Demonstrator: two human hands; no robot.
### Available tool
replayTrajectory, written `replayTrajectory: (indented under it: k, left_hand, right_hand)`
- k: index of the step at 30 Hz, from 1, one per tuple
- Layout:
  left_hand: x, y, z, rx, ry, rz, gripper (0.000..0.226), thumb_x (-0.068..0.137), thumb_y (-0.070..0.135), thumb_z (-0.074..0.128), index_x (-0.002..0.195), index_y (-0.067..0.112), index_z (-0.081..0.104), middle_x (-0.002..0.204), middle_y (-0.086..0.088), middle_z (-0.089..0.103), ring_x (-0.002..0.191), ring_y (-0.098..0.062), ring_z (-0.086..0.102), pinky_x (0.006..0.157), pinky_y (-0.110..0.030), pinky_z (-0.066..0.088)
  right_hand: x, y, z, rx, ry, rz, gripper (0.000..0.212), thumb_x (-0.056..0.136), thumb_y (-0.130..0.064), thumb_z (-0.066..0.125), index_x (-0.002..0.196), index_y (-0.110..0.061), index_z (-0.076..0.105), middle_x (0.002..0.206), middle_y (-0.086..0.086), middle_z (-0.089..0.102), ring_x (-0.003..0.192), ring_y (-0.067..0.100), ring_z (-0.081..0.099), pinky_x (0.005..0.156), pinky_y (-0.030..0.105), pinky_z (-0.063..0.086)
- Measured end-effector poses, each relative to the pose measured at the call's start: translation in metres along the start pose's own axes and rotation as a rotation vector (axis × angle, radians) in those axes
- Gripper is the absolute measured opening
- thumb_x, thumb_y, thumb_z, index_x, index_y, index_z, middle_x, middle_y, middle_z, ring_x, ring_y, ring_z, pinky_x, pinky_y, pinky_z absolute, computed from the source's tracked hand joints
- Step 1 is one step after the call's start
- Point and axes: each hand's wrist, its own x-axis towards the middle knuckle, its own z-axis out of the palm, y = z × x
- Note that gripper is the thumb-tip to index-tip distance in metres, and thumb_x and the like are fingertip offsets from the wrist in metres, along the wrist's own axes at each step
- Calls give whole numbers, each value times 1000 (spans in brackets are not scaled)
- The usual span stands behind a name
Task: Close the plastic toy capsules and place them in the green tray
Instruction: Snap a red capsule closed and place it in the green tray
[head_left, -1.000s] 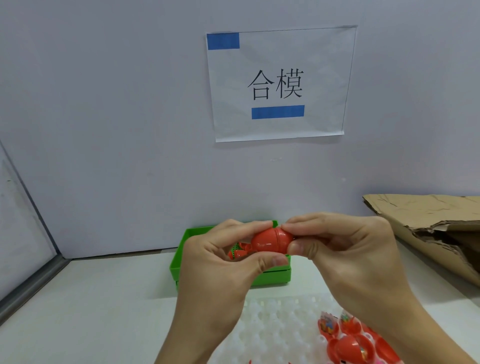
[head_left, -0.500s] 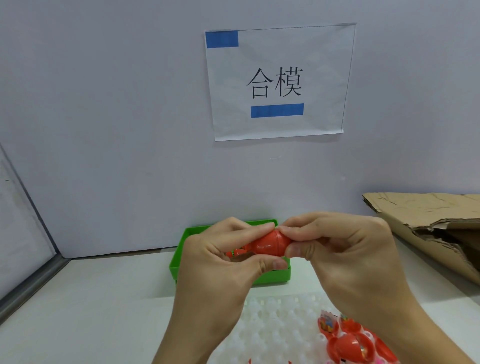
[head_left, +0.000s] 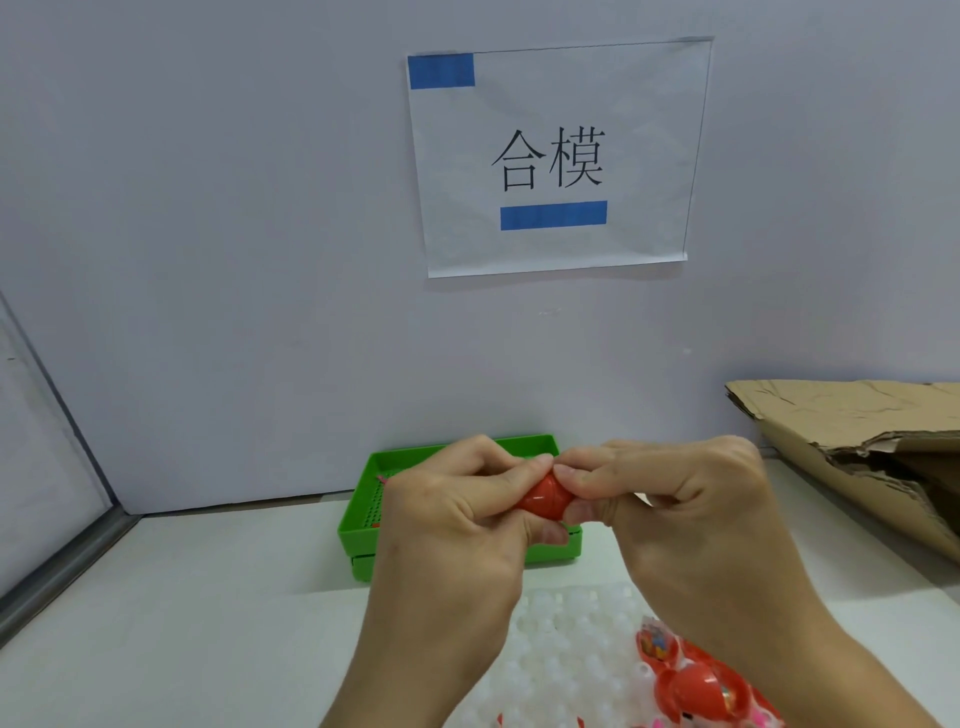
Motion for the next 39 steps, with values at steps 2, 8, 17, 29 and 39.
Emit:
replayTrajectory:
  k: [2,8,17,29,39]
  left_hand:
    - [0,-1,2,62,16,62,33,69,-16,77,83,13,81,74,9,68,73,-9,67,65,-19,55]
    - [-1,-4,5,100,61,153,34,73,-18,73,90,10,80,76,9,65,75,-2,66,64,-4,49]
    - [1,-7,-2,130,90,168,38,72,2,64,102,21,77,90,14,69,87,-9,68,71,-32,59]
    - [-4,1,12,-187,5,74,39,69,23,75,98,49,74,115,24,65,121,-14,52,92,-26,50]
    - [-5,-4,6,-432,-138,-49,44,68,9,74,109,24,75,125,20,66,121,0,59,89,-16,52]
  right_hand:
    - [0,-1,2,-29,14,-18,37,77,0,68,101,-27,73,84,-14,76,69,2,72,62,26,60]
    - [0,-3,4,-14,61,0,39,77,0,65,99,-31,74,82,-16,76,69,5,73,61,30,60]
    - [4,-6,7,200,7,93,42,74,1,78,92,-37,75,86,-22,76,83,1,73,76,12,55]
    - [10,-5,-21,1117,-493,599,45,87,-24,72,118,8,65,112,22,67,104,32,66,95,46,52]
    - [8,-1,-14,854,-322,496,57,61,-38,91,110,-13,76,108,17,74,103,28,72,86,24,55]
